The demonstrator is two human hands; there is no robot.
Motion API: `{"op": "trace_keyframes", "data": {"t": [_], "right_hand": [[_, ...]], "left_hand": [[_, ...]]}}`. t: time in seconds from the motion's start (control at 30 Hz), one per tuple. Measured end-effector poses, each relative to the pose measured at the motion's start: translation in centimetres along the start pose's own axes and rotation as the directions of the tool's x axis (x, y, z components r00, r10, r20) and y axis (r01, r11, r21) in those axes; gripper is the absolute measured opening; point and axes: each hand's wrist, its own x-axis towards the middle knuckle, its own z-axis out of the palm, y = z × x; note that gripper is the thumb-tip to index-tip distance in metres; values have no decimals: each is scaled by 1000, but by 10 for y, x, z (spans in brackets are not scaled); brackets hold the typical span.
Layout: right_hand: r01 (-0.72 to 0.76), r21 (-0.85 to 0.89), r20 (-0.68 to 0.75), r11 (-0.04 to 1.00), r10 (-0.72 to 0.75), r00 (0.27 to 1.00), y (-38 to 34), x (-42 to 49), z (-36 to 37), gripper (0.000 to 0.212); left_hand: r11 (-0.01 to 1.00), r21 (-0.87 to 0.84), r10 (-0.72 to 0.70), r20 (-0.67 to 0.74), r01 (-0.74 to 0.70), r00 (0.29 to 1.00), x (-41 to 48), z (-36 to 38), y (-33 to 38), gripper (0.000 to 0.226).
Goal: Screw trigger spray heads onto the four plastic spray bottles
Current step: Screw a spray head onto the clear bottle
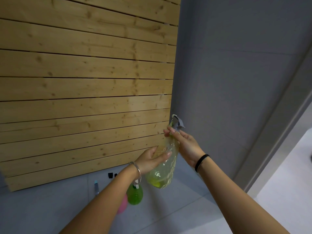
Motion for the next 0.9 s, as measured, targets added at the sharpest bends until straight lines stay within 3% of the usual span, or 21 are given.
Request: {"op": "trace_keyframes", "data": {"t": [0.13, 0.3, 0.47, 0.57, 0.7, 0.8, 0.9], "right_hand": [[-6, -20, 54, 1000, 7, 999, 1, -1, -4, 24], [34, -62, -26, 997, -36, 999, 0, -2, 2, 14], [61, -50, -103, 997, -66, 992, 2, 5, 11, 13], [54, -118, -79, 992, -63, 995, 4, 7, 10, 22], [-39, -243, 35, 969, 49, 998, 5, 13, 0, 43], [-165, -238, 85, 957, 189, 978, 5, 23, -1, 67], [-226, -223, 39, 948, 240, 970, 11, 37, 1, 61]], "left_hand": [[998, -25, -64, 51, 65, 997, 0, -3, -3, 47], [1000, -20, -4, -2, 4, 1000, 3, -3, -2, 25], [999, 20, 32, -90, -30, 995, 7, -7, -5, 27], [998, 48, 43, -108, -38, 993, 10, -10, -14, 23], [991, 125, 64, -167, -43, 984, 15, -14, -32, 38], [988, 151, 60, -163, -35, 985, 22, -18, -48, 42], [978, 207, 31, -136, -2, 990, 32, -26, -63, 50]]}}
